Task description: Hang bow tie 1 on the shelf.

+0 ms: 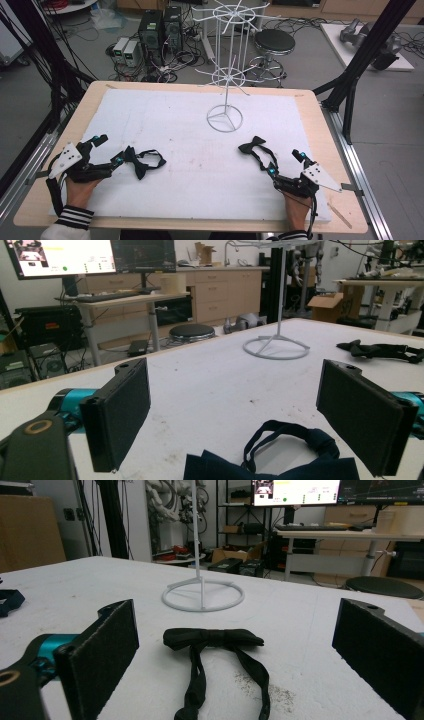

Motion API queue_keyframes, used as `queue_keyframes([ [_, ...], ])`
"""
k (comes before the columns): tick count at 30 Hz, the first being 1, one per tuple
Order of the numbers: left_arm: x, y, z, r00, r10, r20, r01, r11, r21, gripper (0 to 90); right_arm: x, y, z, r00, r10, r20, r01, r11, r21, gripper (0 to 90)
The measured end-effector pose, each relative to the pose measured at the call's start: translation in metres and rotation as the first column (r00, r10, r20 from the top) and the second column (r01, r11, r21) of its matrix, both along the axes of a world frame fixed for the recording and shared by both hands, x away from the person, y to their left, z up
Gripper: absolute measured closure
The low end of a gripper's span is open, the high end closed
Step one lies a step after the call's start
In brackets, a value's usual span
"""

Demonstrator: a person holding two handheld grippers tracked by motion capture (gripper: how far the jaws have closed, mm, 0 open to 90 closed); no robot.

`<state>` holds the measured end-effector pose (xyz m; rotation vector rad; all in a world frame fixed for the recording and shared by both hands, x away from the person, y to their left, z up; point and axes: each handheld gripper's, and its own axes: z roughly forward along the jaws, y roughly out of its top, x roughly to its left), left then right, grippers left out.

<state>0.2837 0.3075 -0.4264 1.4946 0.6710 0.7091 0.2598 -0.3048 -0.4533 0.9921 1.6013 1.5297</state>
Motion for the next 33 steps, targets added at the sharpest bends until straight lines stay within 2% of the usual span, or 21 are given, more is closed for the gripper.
queue_keyframes([
  [5, 0.002, -0.001, 0.013, 0.9994, -0.033, -0.011, 0.034, 0.9986, 0.041, 14.5, 0.0, 0.0, 0.0, 1.0, 0.0, 0.001, 0.0, 1.0, 0.0, 3.8],
  [8, 0.003, -0.003, 0.02, 0.9979, -0.052, -0.04, 0.055, 0.9941, 0.094, 14.4, 0.0, 0.0, 0.0, 1.0, 0.0, -0.001, 0.0, 1.0, 0.001, 3.8],
  [10, 0.004, -0.003, 0.024, 0.9965, -0.068, -0.049, 0.073, 0.991, 0.112, 14.4, 0.0, 0.0, 0.0, 1.0, 0.0, 0.0, 0.0, 1.0, 0.001, 3.8],
  [13, 0.007, -0.004, 0.029, 0.9933, -0.092, -0.07, 0.1, 0.9877, 0.12, 14.4, 0.0, 0.0, 0.0, 1.0, -0.001, -0.001, 0.001, 1.0, 0.001, 3.8],
  [14, 0.009, -0.004, 0.031, 0.9916, -0.102, -0.08, 0.111, 0.9856, 0.127, 14.4, -0.001, 0.001, 0.0, 0.9999, 0.0, -0.01, 0.0, 1.0, 0.007, 3.8],
  [17, 0.013, -0.005, 0.039, 0.9849, -0.135, -0.108, 0.151, 0.9754, 0.16, 14.3, 0.0, 0.0, 0.0, 1.0, -0.001, -0.001, 0.001, 1.0, 0.0, 3.8],
  [19, 0.017, -0.006, 0.044, 0.9753, -0.178, -0.131, 0.199, 0.9636, 0.178, 14.2, 0.0, 0.0, 0.0, 1.0, 0.0, 0.0, 0.0, 1.0, 0.001, 3.8],
  [20, 0.018, -0.006, 0.046, 0.9721, -0.186, -0.143, 0.211, 0.9593, 0.187, 14.2, 0.0, 0.0, 0.0, 1.0, 0.0, -0.002, 0.0, 1.0, 0.002, 3.8],
  [22, 0.021, -0.008, 0.049, 0.9622, -0.205, -0.18, 0.242, 0.945, 0.22, 14.2, 0.0, 0.0, 0.0, 1.0, 0.0, -0.002, 0.0, 1.0, 0.003, 3.7],
  [23, 0.023, -0.008, 0.05, 0.9588, -0.207, -0.195, 0.25, 0.9406, 0.23, 14.1, 0.0, 0.0, 0.0, 1.0, 0.001, -0.002, -0.001, 1.0, 0.003, 3.8],
  [25, 0.026, -0.011, 0.052, 0.9471, -0.222, -0.232, 0.279, 0.926, 0.254, 13.9, 0.0, 0.0, 0.0, 1.0, 0.001, -0.002, -0.001, 1.0, 0.003, 3.8],
  [27, 0.027, -0.014, 0.054, 0.9412, -0.231, -0.247, 0.296, 0.9158, 0.271, 13.9, 0.0, 0.0, 0.0, 1.0, 0.001, -0.004, -0.001, 1.0, 0.002, 3.8],
  [29, 0.028, -0.017, 0.056, 0.9337, -0.245, -0.261, 0.32, 0.899, 0.3, 13.9, 0.0, 0.0, 0.0, 1.0, 0.0, -0.004, 0.0, 1.0, 0.001, 3.8],
  [30, 0.029, -0.019, 0.056, 0.9308, -0.249, -0.267, 0.328, 0.8933, 0.308, 13.9, 0.0, 0.0, 0.0, 1.0, 0.0, -0.004, 0.0, 1.0, 0.001, 3.8],
  [31, 0.03, -0.021, 0.057, 0.9264, -0.257, -0.275, 0.341, 0.8834, 0.322, 13.9, 0.0, 0.0, 0.0, 1.0, 0.0, -0.004, 0.0, 1.0, 0.001, 3.8],
  [33, 0.032, -0.024, 0.059, 0.9213, -0.265, -0.285, 0.355, 0.871, 0.339, 13.8, 0.0, 0.0, 0.0, 1.0, 0.0, -0.004, 0.0, 1.0, 0.001, 3.8],
])
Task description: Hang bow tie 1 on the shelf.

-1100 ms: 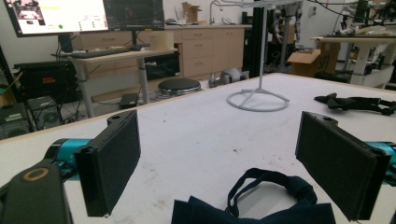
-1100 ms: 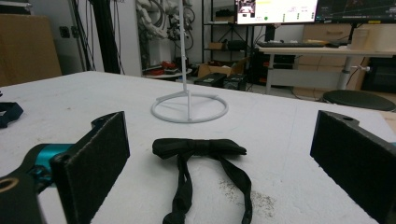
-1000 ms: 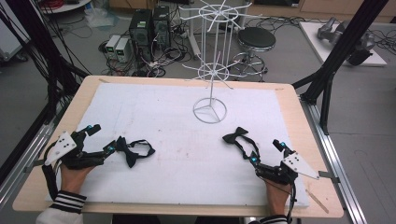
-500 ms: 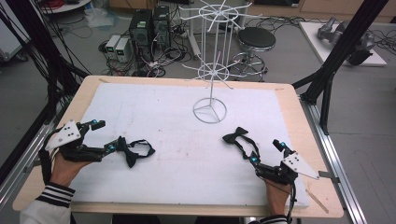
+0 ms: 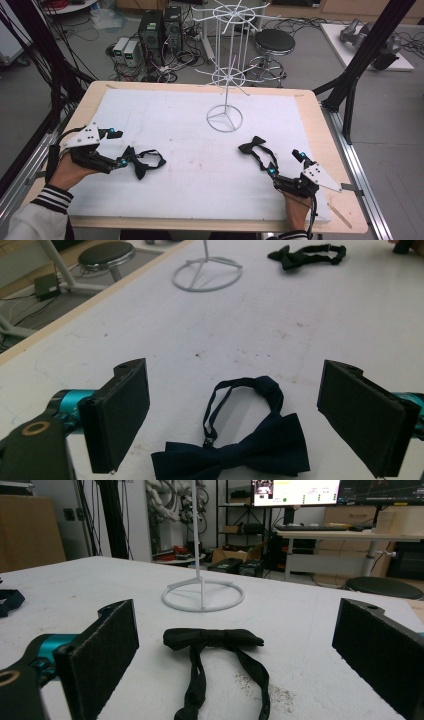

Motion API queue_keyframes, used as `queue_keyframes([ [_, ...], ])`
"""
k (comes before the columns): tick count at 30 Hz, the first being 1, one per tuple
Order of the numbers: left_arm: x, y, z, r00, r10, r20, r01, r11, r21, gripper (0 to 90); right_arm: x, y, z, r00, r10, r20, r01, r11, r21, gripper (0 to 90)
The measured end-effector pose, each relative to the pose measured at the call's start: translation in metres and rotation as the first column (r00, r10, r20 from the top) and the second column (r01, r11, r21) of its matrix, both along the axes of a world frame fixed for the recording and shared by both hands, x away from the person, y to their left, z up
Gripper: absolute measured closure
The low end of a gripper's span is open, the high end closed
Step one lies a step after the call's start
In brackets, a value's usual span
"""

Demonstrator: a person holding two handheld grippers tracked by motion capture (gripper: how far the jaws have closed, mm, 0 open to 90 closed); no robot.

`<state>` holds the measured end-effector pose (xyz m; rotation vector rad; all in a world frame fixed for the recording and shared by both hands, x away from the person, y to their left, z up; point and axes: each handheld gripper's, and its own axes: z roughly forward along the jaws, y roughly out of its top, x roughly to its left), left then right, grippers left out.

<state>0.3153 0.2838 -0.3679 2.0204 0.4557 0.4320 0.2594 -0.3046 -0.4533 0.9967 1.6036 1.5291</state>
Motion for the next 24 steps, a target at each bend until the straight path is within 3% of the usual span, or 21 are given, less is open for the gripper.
queue_keyframes([
  [9, 0.009, -0.01, 0.003, 0.9983, -0.05, -0.029, 0.052, 0.9956, 0.077, 13.9, 0.0, 0.0, 0.0, 1.0, 0.001, 0.0, -0.001, 1.0, 0.001, 3.8],
  [11, 0.012, -0.011, 0.002, 0.9967, -0.069, -0.043, 0.074, 0.9904, 0.117, 13.9, 0.0, 0.0, 0.0, 1.0, 0.001, 0.0, -0.001, 1.0, 0.002, 3.7],
  [17, 0.017, -0.012, 0.003, 0.9939, -0.089, -0.065, 0.098, 0.983, 0.155, 14.0, 0.0, 0.0, 0.0, 1.0, 0.0, 0.0, 0.0, 1.0, 0.002, 3.8],
  [24, 0.019, -0.015, 0.0, 0.9877, -0.124, -0.095, 0.142, 0.9682, 0.206, 14.1, 0.0, 0.0, 0.0, 1.0, 0.0, 0.003, 0.0, 1.0, 0.001, 3.8],
])
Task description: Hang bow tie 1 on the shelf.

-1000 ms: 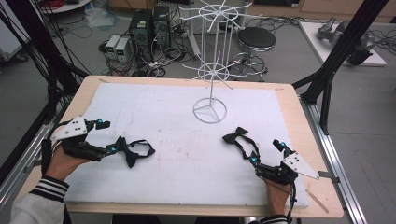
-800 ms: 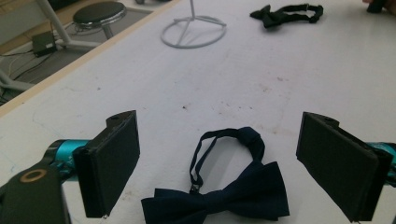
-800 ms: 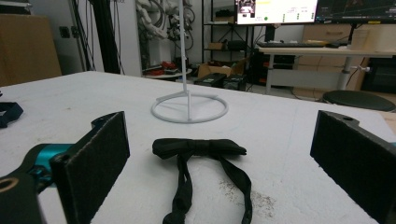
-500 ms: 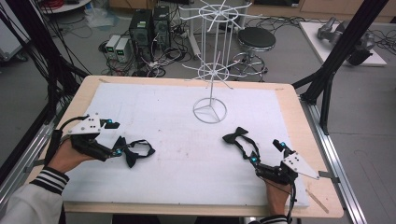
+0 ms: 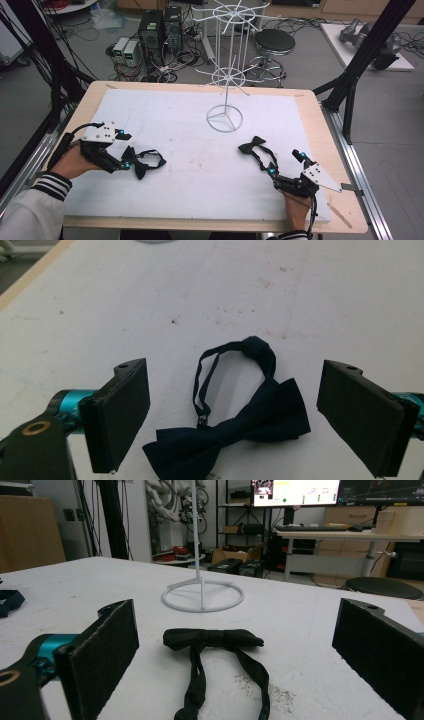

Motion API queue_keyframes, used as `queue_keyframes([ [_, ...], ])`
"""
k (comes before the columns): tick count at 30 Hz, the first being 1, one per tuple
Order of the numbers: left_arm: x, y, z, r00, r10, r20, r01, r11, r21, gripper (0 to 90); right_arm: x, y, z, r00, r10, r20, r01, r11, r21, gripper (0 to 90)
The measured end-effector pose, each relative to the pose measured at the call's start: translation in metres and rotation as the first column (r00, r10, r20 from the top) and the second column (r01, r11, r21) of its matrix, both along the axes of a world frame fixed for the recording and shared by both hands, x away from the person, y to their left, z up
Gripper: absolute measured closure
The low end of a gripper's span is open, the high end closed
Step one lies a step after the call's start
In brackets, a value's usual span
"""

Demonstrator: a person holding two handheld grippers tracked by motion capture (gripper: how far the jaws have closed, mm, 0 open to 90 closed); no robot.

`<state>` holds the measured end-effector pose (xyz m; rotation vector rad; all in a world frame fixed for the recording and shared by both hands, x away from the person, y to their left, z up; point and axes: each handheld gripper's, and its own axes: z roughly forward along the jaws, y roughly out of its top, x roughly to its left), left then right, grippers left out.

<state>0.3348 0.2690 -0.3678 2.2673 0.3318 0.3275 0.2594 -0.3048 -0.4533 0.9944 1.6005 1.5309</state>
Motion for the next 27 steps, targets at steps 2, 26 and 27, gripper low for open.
queue_keyframes([
  [2, 0.0, -0.001, -0.002, 0.9998, -0.021, -0.005, 0.021, 0.9993, 0.032, 14.4, 0.0, 0.0, 0.0, 1.0, 0.0, 0.0, 0.0, 1.0, 0.0, 3.8],
  [26, 0.013, -0.019, -0.015, 0.9823, -0.174, -0.07, 0.184, 0.9617, 0.203, 24.8, 0.0, 0.0, 0.0, 1.0, 0.0, 0.0, 0.0, 1.0, 0.001, 3.8],
  [27, 0.013, -0.019, -0.015, 0.9823, -0.174, -0.07, 0.184, 0.9617, 0.203, 25.6, 0.0, 0.0, 0.0, 1.0, 0.0, 0.001, 0.0, 1.0, 0.001, 3.8],
])
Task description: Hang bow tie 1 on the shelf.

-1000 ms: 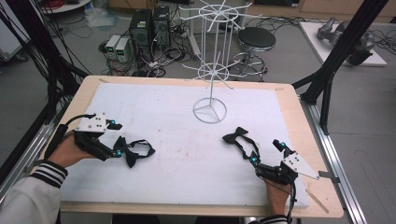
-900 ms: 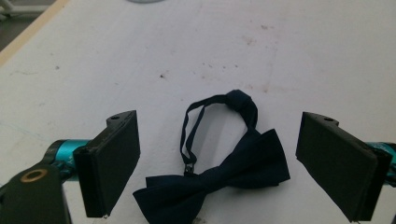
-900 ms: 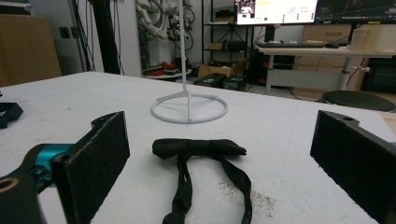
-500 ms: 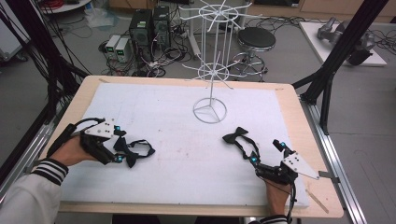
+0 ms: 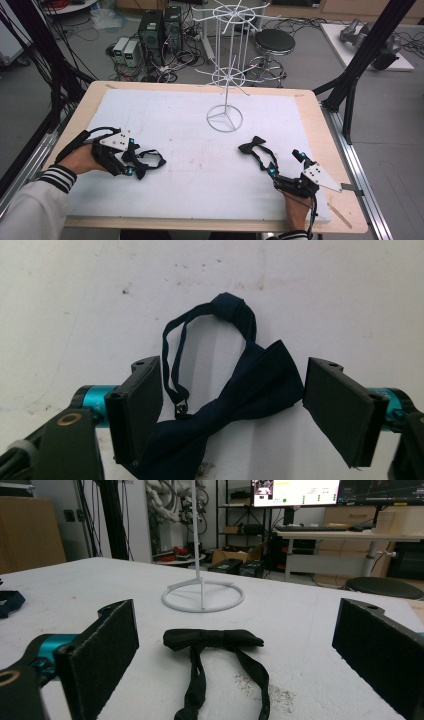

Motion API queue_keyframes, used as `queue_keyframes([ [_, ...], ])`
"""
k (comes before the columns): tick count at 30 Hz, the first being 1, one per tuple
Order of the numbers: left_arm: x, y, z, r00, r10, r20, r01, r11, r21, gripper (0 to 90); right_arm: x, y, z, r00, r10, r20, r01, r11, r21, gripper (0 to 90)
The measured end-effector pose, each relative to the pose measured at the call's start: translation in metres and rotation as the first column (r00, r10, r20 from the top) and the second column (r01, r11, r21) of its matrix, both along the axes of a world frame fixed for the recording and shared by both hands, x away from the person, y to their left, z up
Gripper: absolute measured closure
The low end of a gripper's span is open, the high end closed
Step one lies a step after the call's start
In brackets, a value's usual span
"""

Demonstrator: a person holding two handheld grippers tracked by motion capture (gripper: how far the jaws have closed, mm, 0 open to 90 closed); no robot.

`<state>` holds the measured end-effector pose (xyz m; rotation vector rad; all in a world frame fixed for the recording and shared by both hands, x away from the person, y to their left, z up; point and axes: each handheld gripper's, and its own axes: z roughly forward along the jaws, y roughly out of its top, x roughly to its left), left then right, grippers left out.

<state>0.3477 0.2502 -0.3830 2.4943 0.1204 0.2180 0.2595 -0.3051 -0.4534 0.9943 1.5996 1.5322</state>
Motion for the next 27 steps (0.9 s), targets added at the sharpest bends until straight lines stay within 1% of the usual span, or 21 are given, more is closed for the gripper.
queue_keyframes([
  [2, 0.001, -0.001, -0.001, 0.9999, -0.015, -0.004, 0.015, 0.9996, 0.023, 26.5, 0.0, 0.0, 0.0, 1.0, 0.001, -0.001, -0.001, 1.0, 0.002, 3.8],
  [3, 0.001, -0.001, -0.002, 0.9999, -0.016, -0.003, 0.016, 0.9995, 0.028, 27.3, 0.0, 0.0, 0.0, 1.0, 0.0, -0.003, 0.0, 1.0, 0.004, 3.8],
  [5, 0.002, -0.003, -0.003, 0.9993, -0.034, -0.013, 0.035, 0.9978, 0.057, 27.7, 0.0, 0.0, 0.0, 1.0, 0.0, -0.004, 0.0, 1.0, 0.008, 3.8],
  [6, 0.003, -0.003, -0.004, 0.9993, -0.036, -0.01, 0.036, 0.9976, 0.059, 28.2, 0.0, 0.0, 0.0, 1.0, 0.002, -0.004, -0.002, 1.0, 0.006, 3.8],
  [7, 0.003, -0.004, -0.004, 0.9988, -0.047, -0.015, 0.048, 0.996, 0.075, 28.9, 0.0, 0.0, 0.0, 1.0, 0.002, -0.005, -0.002, 1.0, 0.008, 3.8],
  [10, 0.004, -0.006, -0.008, 0.9979, -0.06, -0.025, 0.062, 0.994, 0.09, 30.9, -0.001, 0.0, 0.0, 1.0, 0.004, -0.006, -0.004, 1.0, 0.013, 3.8],
  [11, 0.005, -0.007, -0.008, 0.9972, -0.069, -0.029, 0.072, 0.992, 0.104, 31.4, -0.001, 0.0, 0.0, 1.0, 0.005, -0.006, -0.005, 1.0, 0.013, 3.8],
  [14, 0.006, -0.009, -0.012, 0.9965, -0.079, -0.027, 0.081, 0.9896, 0.118, 33.6, -0.001, 0.0, 0.0, 1.0, 0.003, -0.006, -0.003, 1.0, 0.012, 3.8],
  [21, 0.007, -0.01, -0.016, 0.9956, -0.089, -0.027, 0.093, 0.9821, 0.164, 37.8, -0.001, 0.0, 0.0, 1.0, 0.004, -0.005, -0.004, 1.0, 0.013, 3.7],
  [24, 0.008, -0.01, -0.017, 0.9954, -0.093, -0.026, 0.096, 0.9796, 0.176, 38.6, -0.001, 0.0, 0.0, 1.0, 0.004, -0.005, -0.004, 1.0, 0.013, 3.8],
  [26, 0.008, -0.009, -0.018, 0.9962, -0.086, -0.015, 0.087, 0.9794, 0.182, 39.1, -0.001, 0.0, 0.0, 1.0, 0.005, -0.004, -0.005, 1.0, 0.014, 3.8],
  [27, 0.008, -0.009, -0.018, 0.9965, -0.081, -0.02, 0.083, 0.9794, 0.184, 39.3, 0.0, -0.001, 0.0, 1.0, 0.002, 0.003, -0.002, 1.0, 0.008, 3.7],
])
